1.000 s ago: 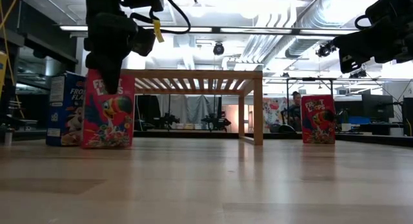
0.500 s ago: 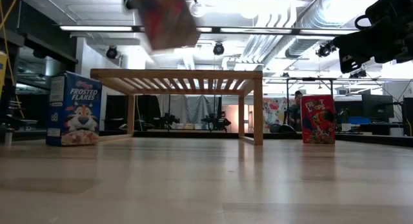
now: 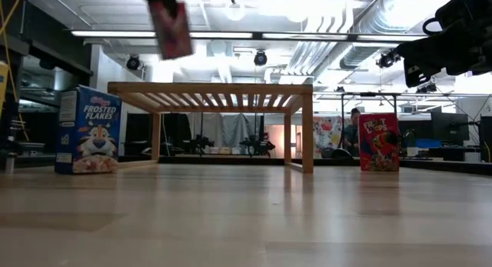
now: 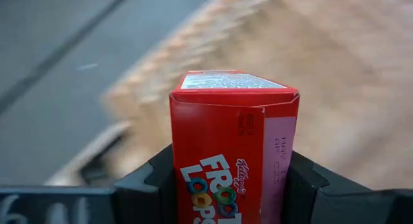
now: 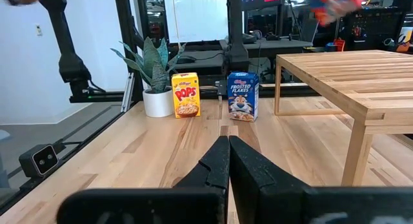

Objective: Stack cereal on shelf
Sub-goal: Put the left red cereal box on the shelf

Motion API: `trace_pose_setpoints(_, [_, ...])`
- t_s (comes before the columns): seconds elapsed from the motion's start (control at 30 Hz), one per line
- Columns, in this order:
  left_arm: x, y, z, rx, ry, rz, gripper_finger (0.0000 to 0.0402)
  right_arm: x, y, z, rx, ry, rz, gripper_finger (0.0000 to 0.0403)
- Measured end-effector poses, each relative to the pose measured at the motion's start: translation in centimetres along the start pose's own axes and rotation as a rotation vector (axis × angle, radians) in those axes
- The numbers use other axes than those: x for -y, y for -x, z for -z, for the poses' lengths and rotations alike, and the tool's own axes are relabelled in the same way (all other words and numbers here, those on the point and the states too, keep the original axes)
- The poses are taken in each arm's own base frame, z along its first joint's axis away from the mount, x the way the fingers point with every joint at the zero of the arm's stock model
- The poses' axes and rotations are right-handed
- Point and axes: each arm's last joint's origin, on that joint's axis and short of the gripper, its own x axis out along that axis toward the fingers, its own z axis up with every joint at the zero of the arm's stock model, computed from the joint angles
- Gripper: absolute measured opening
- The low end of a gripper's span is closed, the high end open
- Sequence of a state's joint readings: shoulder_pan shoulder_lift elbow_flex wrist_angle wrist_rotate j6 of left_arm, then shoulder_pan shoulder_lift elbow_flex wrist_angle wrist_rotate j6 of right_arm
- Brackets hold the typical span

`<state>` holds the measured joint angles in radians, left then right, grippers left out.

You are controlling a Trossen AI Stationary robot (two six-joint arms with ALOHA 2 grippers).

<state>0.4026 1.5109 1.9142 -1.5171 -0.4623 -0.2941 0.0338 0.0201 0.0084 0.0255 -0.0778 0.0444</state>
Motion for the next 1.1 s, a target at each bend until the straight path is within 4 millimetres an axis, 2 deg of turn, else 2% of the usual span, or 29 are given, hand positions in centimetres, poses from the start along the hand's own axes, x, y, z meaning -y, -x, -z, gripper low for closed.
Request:
trace_pose_setpoints(0.1, [-2.1,-2.3,-1.4,-0.025,-0.102,-0.096,0.0165,0.0,0.0,0.0,0.001,0.0,0.0,0.0])
trace_pose_setpoints(0.17, [-3.0,-3.4,-2.3,-0.009,-0.188,-0.084,0.0165,0.0,0.0,0.0,0.0,0.0,0.0,0.0])
trace_pose_setpoints(0.27, [-3.8,-4.7,-3.4,0.021,-0.339,-0.039,0.0165,0.0,0.0,0.0,0.001,0.0,0.0,0.0])
trace_pose_setpoints(0.4, [-4.3,-5.7,-3.5,-0.012,-0.552,-0.003,0.0165,0.0,0.0,0.0,0.0,0.0,0.0,0.0])
trace_pose_setpoints(0.53, [-4.1,-6.2,-3.0,-0.085,-0.674,0.052,0.0165,0.0,0.0,0.0,0.0,0.0,0.0,0.0])
trace_pose_setpoints(0.67, [-3.4,-5.8,-2.0,-0.166,-0.794,0.087,0.0165,0.0,0.0,0.0,0.0,0.0,0.0,0.0])
trace_pose_setpoints(0.83, [-3.3,-5.7,-2.1,-0.154,-0.822,0.097,0.0165,0.0,0.0,0.0,0.0,0.0,0.0,0.0])
trace_pose_setpoints(1.1, [-2.5,-8.7,-3.0,-0.223,-0.862,0.119,0.0165,0.0,0.0,0.0,0.0,0.0,0.0,0.0])
